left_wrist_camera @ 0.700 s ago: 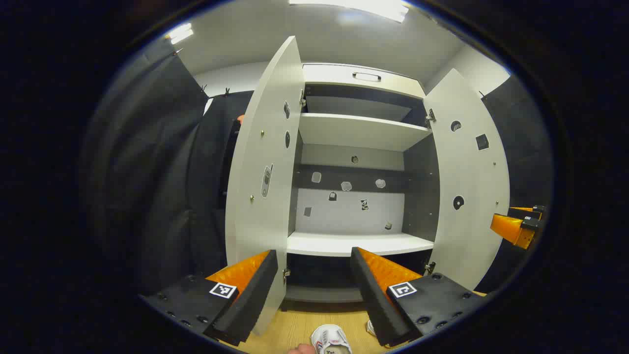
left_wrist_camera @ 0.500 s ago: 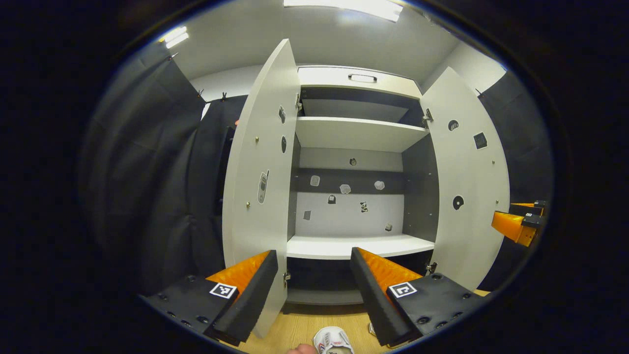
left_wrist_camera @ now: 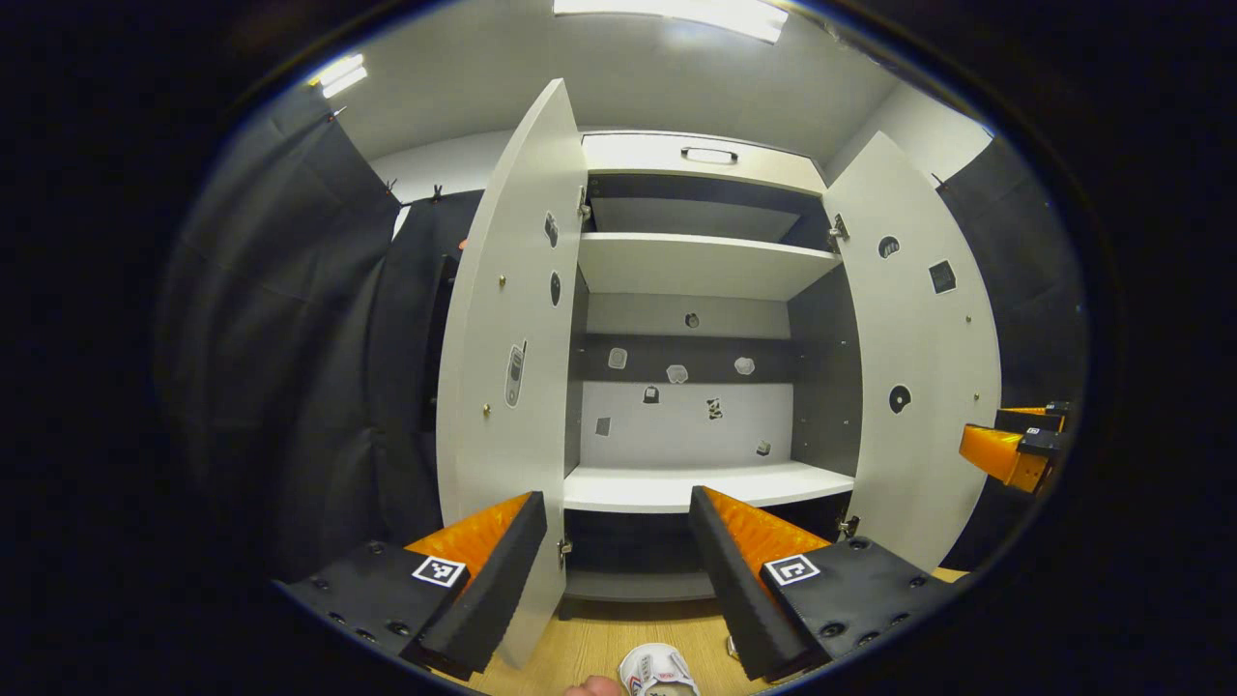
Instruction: Grab one shoe with the right hand and put it into the shoe cabinet, grab the other shoe with the left hand and put it into the shoe cabinet; then close the right door with the right hand and the left door with the left hand.
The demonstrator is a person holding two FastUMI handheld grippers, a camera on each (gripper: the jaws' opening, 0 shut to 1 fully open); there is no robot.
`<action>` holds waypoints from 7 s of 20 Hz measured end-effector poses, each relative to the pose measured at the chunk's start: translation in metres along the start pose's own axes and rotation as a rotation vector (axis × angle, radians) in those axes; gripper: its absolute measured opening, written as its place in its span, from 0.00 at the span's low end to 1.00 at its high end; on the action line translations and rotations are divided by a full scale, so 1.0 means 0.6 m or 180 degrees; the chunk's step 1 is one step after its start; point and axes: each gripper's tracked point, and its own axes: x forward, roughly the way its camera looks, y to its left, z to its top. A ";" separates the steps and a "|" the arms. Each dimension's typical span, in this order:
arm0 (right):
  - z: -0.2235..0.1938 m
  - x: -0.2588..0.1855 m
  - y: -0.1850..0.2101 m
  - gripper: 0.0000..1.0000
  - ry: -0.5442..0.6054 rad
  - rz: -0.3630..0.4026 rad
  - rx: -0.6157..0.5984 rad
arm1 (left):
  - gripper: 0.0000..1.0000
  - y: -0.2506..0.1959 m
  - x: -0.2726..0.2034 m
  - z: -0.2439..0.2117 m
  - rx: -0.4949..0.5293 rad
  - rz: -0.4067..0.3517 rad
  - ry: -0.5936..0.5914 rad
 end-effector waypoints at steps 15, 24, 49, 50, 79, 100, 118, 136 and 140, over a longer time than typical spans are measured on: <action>-0.346 0.032 0.081 0.94 0.1214 0.0485 -0.0316 | 0.96 0.015 -0.006 -0.016 -0.0109 0.0015 0.0071; -0.604 -0.029 0.061 0.90 0.2257 0.0612 -0.0540 | 0.96 0.029 -0.009 -0.021 -0.0167 0.0096 0.0088; -0.695 0.011 0.069 0.01 0.2542 0.0580 -0.0556 | 0.96 0.059 -0.030 -0.023 -0.0193 0.0287 0.0079; -0.673 0.003 0.073 0.01 0.2491 0.0568 -0.0518 | 0.96 0.058 -0.030 -0.024 -0.0194 0.0277 0.0084; -0.106 0.498 0.128 0.00 0.1075 -0.0108 -0.0127 | 0.96 0.053 -0.002 -0.075 -0.0368 0.0005 0.0221; -0.230 0.643 0.079 0.25 0.1904 -0.0277 -0.0075 | 0.96 0.034 0.003 -0.089 -0.0314 -0.0030 0.0279; 0.035 0.410 0.122 0.93 0.0574 0.0295 -0.0153 | 0.96 0.004 -0.019 -0.081 -0.0330 -0.0162 0.0250; -0.060 0.014 0.005 0.94 0.0031 0.0000 0.0078 | 0.95 -0.022 -0.074 -0.395 -0.0297 -0.0331 0.1817; -0.078 -0.012 -0.015 0.94 0.0154 -0.0052 0.0129 | 0.97 -0.035 -0.119 -0.491 -0.0227 -0.0490 0.2366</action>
